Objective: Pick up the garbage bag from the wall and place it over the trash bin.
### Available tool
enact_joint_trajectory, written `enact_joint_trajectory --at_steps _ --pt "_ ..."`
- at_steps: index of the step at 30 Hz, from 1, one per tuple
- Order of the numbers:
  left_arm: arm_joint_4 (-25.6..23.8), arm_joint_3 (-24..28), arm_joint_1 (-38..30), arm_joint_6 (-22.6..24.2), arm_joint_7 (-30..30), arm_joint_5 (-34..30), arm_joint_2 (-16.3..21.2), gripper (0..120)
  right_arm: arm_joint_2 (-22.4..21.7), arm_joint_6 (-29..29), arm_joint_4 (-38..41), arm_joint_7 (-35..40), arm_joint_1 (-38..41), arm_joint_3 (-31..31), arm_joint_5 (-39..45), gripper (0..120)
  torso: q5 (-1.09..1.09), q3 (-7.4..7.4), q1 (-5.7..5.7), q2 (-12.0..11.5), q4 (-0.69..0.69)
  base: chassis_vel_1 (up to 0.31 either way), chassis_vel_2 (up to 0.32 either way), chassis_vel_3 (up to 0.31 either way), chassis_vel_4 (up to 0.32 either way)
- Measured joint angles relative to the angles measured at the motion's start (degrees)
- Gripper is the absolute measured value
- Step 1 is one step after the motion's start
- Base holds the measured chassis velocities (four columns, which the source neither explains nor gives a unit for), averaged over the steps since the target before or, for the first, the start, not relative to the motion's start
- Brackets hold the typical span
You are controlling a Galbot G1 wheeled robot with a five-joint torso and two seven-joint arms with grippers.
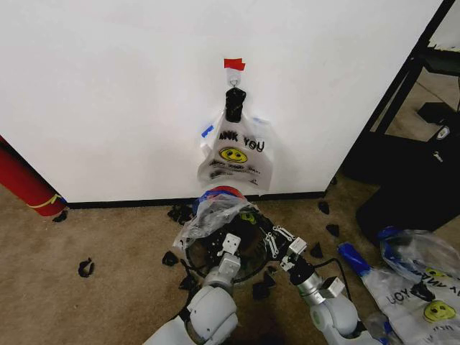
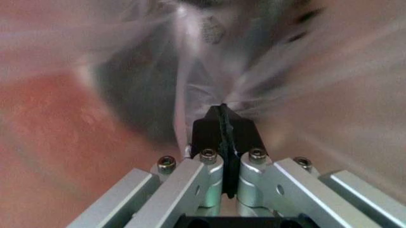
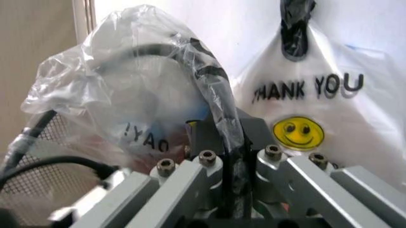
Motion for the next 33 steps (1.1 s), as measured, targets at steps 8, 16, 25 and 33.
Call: enact_joint_trajectory --at_steps 8,16,25,33 --pt "5.40 -1.16 -3.81 0.10 -0.24 -0.65 -0.35 0 -0.13 -0.03 1.51 -1.82 -0.50 -0.08 0.89 1 0.00 0.00 0.00 0.00 0.00 0.000 0.000 0.000 0.000" --pt "4.08 -2.26 -4.43 0.17 -0.19 -1.10 -0.01 0 -0.59 0.41 1.12 -1.87 -0.43 0.51 1.21 1 -0.01 0.00 0.00 0.00 0.00 0.000 0.000 0.000 0.000" --pt "-4.88 -1.60 0.38 0.68 1.82 -1.68 1.65 0 0.42 -0.32 -3.44 3.19 1.02 -1.07 2.18 1 0.00 0.00 0.00 0.00 0.00 0.000 0.000 0.000 0.000" --pt "-7.95 -2.22 3.35 0.69 3.19 -1.61 2.62 0 1.02 -1.47 -3.81 4.46 1.52 -1.92 2.72 1 0.00 0.00 0.00 0.00 0.00 0.000 0.000 0.000 0.000"
